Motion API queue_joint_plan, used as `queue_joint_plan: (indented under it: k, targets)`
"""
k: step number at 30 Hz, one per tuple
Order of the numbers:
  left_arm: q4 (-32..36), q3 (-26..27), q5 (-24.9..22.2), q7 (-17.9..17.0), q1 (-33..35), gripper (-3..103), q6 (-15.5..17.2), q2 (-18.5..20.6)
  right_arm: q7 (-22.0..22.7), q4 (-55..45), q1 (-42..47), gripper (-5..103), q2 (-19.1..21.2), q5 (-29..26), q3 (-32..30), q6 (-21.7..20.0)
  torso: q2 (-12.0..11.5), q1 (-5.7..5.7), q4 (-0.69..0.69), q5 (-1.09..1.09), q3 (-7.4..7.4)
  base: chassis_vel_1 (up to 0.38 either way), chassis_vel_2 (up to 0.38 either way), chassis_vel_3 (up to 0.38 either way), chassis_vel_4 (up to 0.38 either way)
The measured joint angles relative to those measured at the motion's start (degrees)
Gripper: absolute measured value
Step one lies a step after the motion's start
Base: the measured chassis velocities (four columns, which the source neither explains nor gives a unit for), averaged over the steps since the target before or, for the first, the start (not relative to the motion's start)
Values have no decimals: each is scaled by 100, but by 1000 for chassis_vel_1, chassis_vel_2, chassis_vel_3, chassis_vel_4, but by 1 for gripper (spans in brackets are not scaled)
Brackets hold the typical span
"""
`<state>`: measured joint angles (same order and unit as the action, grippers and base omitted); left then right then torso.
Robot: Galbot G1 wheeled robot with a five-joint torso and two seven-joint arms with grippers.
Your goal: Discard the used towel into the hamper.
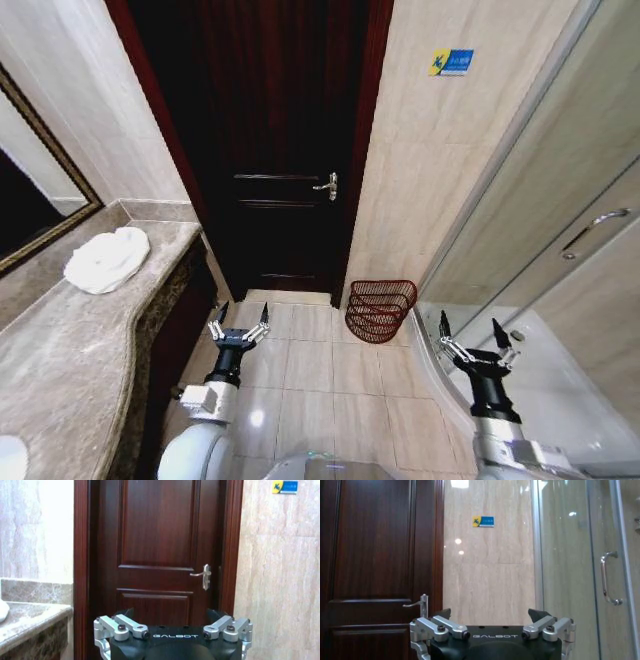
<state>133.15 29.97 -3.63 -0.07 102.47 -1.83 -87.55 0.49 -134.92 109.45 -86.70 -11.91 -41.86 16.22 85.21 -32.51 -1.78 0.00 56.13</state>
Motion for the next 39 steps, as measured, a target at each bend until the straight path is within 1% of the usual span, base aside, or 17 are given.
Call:
queue_joint_plan:
  k: [2,6,12,16,19,33,35,37,39]
  targets:
    - [9,-23,-2,-4,28,98,48,-13,-9,-26,3,100,5,10,13,-20,0,0,0,0,0,0,0,0,0]
    - [11,-90,-19,0,67,98,49,-46,6,-13,-21,100,25,15,8,118,0,0,0,0,0,0,0,0,0]
    - [-29,-156,-16,34,54,98,37,-80,76,-48,-6,100,84,5,-27,101,0,0,0,0,0,0,0,0,0]
    - [-59,-179,-8,51,41,98,12,-94,207,-15,-89,100,108,-33,-49,159,0,0,0,0,0,0,0,0,0]
    - [-68,-192,-1,66,50,98,-18,-120,208,26,-126,100,116,-54,-85,229,0,0,0,0,0,0,0,0,0]
    - [-55,-174,-37,74,72,98,-99,-190,251,54,-175,100,60,-161,-72,273,0,0,0,0,0,0,0,0,0]
    - [-53,-169,-68,41,73,98,-156,-195,251,71,-178,100,73,-207,-66,340,0,0,0,0,0,0,0,0,0]
    - [-44,-188,-93,-121,52,98,-250,-237,267,107,-204,100,79,-274,-52,469,0,0,0,0,0,0,0,0,0]
    - [-30,-185,-68,-170,44,96,-265,-253,268,120,-209,100,79,-283,-50,493,0,0,0,0,0,0,0,0,0]
